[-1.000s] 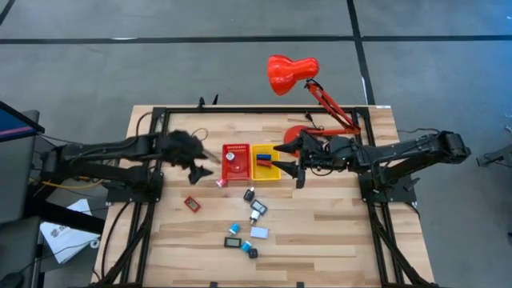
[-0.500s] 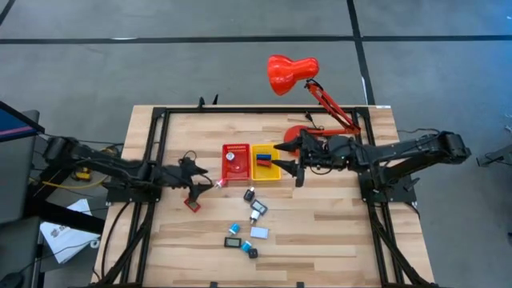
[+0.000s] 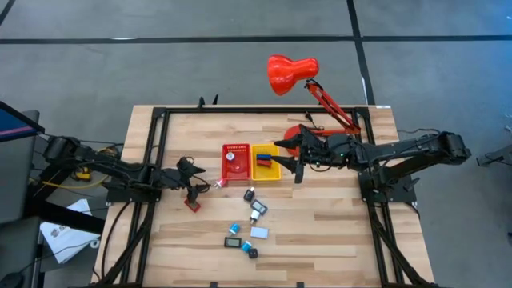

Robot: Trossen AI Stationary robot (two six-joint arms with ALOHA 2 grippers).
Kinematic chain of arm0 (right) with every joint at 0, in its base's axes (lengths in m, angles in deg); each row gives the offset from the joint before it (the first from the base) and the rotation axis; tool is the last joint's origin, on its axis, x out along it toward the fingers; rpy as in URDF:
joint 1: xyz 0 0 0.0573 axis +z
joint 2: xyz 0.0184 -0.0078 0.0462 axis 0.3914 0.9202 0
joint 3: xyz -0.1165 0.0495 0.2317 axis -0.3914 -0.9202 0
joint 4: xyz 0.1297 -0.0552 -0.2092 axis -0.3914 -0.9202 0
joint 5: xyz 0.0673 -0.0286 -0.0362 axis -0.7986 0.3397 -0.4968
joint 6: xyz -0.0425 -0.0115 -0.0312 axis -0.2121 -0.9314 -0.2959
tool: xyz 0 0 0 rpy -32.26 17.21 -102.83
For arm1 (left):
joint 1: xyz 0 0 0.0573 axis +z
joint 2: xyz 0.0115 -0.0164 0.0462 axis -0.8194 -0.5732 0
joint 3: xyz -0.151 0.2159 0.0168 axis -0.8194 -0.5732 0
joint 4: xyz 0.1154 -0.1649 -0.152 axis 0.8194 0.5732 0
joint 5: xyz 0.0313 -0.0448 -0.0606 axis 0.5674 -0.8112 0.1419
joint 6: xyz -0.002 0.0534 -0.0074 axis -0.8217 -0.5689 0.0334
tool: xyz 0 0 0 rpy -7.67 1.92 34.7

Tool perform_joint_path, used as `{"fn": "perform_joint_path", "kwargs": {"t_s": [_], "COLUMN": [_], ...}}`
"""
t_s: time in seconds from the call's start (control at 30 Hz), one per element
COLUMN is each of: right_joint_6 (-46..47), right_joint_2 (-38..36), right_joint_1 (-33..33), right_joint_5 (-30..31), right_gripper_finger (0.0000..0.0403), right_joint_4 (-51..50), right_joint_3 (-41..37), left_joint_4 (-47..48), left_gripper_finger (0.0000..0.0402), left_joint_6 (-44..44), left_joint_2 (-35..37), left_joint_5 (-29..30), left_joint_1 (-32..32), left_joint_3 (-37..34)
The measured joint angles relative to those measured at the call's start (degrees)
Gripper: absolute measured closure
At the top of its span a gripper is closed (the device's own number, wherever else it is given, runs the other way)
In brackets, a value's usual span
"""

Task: Pick & Place Office items
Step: Put the red charger adapter into the red basket

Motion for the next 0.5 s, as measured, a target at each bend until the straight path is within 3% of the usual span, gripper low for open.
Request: {"fn": "perform_joint_path", "kwargs": {"t_s": [0.23, 0.5], "right_joint_6": [0.0, 0.0], "right_joint_2": [0.0, 0.0], "right_joint_1": [-0.1, -0.2], "right_joint_5": [0.0, 0.0], "right_gripper_finger": [0.0154, 0.0154], "right_joint_4": [0.0, 0.0], "right_joint_3": [0.0, 0.0], "left_joint_4": [-10.8, -19.9], "left_gripper_finger": [0.0082, 0.0082], "left_joint_6": [-1.7, 1.2], "left_joint_2": [-5.7, -20.9], "left_joint_5": [-0.4, 3.1], "left_joint_1": [-1.5, -5.8], "left_joint_3": [0.0, 0.0]}}
